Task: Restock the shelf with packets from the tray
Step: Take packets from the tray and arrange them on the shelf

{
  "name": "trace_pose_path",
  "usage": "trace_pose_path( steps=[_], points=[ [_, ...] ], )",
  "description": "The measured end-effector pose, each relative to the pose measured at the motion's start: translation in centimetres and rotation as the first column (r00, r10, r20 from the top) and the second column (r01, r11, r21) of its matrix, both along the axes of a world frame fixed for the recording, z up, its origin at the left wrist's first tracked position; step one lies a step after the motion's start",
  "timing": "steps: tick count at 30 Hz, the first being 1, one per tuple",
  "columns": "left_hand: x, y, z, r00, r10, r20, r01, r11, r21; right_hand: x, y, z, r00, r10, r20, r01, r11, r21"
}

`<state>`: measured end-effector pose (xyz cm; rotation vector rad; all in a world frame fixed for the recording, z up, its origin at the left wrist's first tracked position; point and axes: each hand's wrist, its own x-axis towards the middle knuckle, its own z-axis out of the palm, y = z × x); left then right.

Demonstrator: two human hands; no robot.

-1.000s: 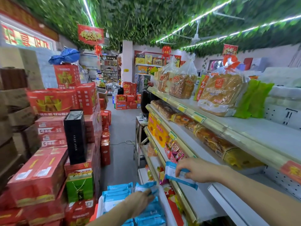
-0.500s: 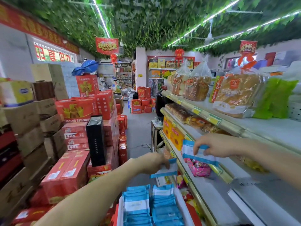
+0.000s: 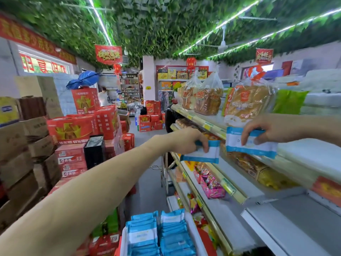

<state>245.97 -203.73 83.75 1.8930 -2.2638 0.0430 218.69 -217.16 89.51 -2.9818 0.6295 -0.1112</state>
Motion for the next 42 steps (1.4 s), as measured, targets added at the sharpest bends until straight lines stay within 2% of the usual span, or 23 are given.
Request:
trace_pose_path(
  steps=[4, 11, 16, 18, 22, 26, 32, 38, 42],
  points=[
    [-4.7, -2.9, 3.8, 0.995, -0.095, -0.033, 0.095, 0.995, -0.008, -6.3, -0.6, 1.8, 0.992, -0.107, 0.068, 0.108, 0.994, -0.008],
    [-15.3, -8.9, 8.1, 0.954, -0.29, -0.076, 0.283, 0.954, -0.094, -19.3, 0.5, 4.0, 0.927, -0.371, 0.062, 0.372, 0.928, -0.013],
    [-24.3, -11.8, 9.0, 0.888, -0.452, -0.085, 0.44, 0.889, -0.129, -29.3, 2.4, 4.3, 0.809, -0.583, 0.071, 0.586, 0.81, -0.026],
    [-27.5, -13.0, 9.0, 0.852, -0.507, -0.13, 0.491, 0.86, -0.139, -33.3, 3.3, 4.2, 0.752, -0.653, 0.086, 0.656, 0.755, -0.003],
    [-33.0, -13.9, 9.3, 0.791, -0.591, -0.159, 0.577, 0.807, -0.127, -40.9, 5.3, 3.7, 0.633, -0.768, 0.098, 0.771, 0.637, 0.019],
    [-36.6, -14.5, 10.1, 0.718, -0.68, -0.146, 0.671, 0.733, -0.112, -44.1, 6.8, 1.8, 0.542, -0.834, 0.102, 0.833, 0.549, 0.071],
    [-40.2, -14.6, 11.0, 0.626, -0.768, -0.137, 0.755, 0.641, -0.141, -44.3, 4.2, -1.7, 0.577, -0.813, 0.077, 0.817, 0.576, -0.039],
    [-41.5, -14.8, 11.7, 0.598, -0.794, -0.109, 0.782, 0.608, -0.14, -44.3, 2.4, -3.3, 0.646, -0.749, 0.145, 0.762, 0.621, -0.184],
    [-42.0, -15.2, 11.6, 0.583, -0.801, -0.132, 0.793, 0.597, -0.12, -44.7, 2.9, -3.2, 0.655, -0.738, 0.16, 0.754, 0.627, -0.196]
  ],
)
